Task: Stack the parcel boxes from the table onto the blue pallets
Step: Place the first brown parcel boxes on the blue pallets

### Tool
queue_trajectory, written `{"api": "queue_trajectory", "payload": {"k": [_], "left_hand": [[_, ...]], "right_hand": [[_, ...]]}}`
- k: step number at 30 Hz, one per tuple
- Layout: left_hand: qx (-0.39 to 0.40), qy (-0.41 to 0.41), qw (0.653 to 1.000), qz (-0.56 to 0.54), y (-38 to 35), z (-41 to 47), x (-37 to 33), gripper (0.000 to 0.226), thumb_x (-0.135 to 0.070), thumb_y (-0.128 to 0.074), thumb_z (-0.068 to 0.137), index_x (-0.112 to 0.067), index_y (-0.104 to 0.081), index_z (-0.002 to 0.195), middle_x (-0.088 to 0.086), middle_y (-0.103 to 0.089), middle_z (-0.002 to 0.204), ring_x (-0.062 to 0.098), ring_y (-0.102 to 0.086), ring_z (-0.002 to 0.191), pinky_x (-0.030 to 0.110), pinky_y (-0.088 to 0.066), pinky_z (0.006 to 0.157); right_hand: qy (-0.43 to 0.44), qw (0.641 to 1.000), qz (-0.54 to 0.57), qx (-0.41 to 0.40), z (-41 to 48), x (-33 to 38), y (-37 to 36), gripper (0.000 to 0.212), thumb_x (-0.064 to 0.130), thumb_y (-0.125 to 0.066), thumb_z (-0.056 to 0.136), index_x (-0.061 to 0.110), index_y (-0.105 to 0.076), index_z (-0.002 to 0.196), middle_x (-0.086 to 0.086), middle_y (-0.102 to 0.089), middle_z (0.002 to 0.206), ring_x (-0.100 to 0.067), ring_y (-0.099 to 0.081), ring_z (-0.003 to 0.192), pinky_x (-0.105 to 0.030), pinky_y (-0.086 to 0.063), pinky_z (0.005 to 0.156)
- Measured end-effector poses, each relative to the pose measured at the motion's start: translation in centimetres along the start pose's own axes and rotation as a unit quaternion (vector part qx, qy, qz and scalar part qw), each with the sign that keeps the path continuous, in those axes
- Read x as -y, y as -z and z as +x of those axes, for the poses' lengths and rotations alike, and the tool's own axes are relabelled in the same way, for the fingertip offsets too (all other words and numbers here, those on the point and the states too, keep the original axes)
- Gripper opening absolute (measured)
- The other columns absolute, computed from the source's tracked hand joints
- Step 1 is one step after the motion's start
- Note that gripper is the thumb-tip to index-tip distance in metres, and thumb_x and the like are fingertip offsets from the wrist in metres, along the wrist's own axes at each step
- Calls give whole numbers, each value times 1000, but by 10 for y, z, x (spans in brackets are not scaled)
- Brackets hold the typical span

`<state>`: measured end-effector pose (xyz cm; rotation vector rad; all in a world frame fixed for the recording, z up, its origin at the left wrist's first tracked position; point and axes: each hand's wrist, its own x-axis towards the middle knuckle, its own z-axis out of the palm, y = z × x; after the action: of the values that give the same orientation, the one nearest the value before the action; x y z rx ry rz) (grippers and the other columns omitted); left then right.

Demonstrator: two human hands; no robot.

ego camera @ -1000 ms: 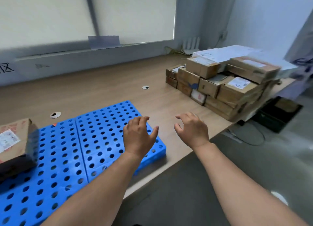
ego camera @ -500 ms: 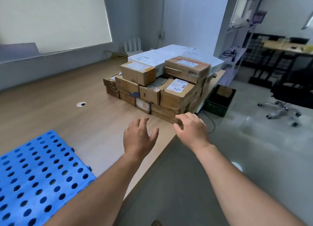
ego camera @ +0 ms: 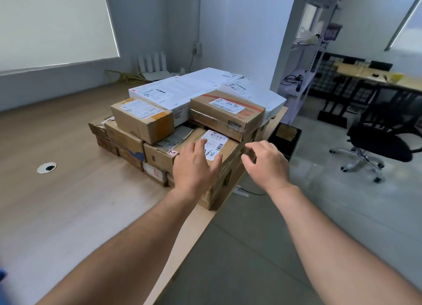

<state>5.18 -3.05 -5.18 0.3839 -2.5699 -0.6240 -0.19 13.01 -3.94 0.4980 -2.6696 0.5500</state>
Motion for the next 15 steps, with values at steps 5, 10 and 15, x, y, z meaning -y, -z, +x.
{"api": "queue_trajectory", "payload": {"k": [5, 10, 15], "left_hand": [[-2, 23, 1000, 12, -20, 37, -14, 63, -60, -40, 91, -24, -35, 142, -1, -46, 138, 17, -41, 125, 35, -41, 96], [-15, 61, 998, 13, -35, 62, -30, 67, -62, -36, 92, -21, -28, 145, 0, -41, 142, 17, -37, 130, 34, -40, 98], [-27, 132, 991, 4, -49, 93, -52, 72, -64, -36, 91, -17, -29, 145, 3, -42, 142, 18, -38, 130, 35, -40, 98]], "right_hand": [[-12, 1000, 25, 4, 46, -28, -9, 34, 29, -55, 93, 17, -61, 123, -6, -61, 122, -23, -51, 116, -34, -42, 92], [-8, 999, 47, 7, 99, -55, -18, 38, 30, -53, 94, 16, -56, 129, -7, -56, 129, -26, -47, 121, -34, -43, 91], [23, 998, 55, 35, 159, -80, -24, 50, 37, -49, 96, 14, -44, 140, -10, -47, 139, -28, -39, 127, -39, -36, 103]]}}
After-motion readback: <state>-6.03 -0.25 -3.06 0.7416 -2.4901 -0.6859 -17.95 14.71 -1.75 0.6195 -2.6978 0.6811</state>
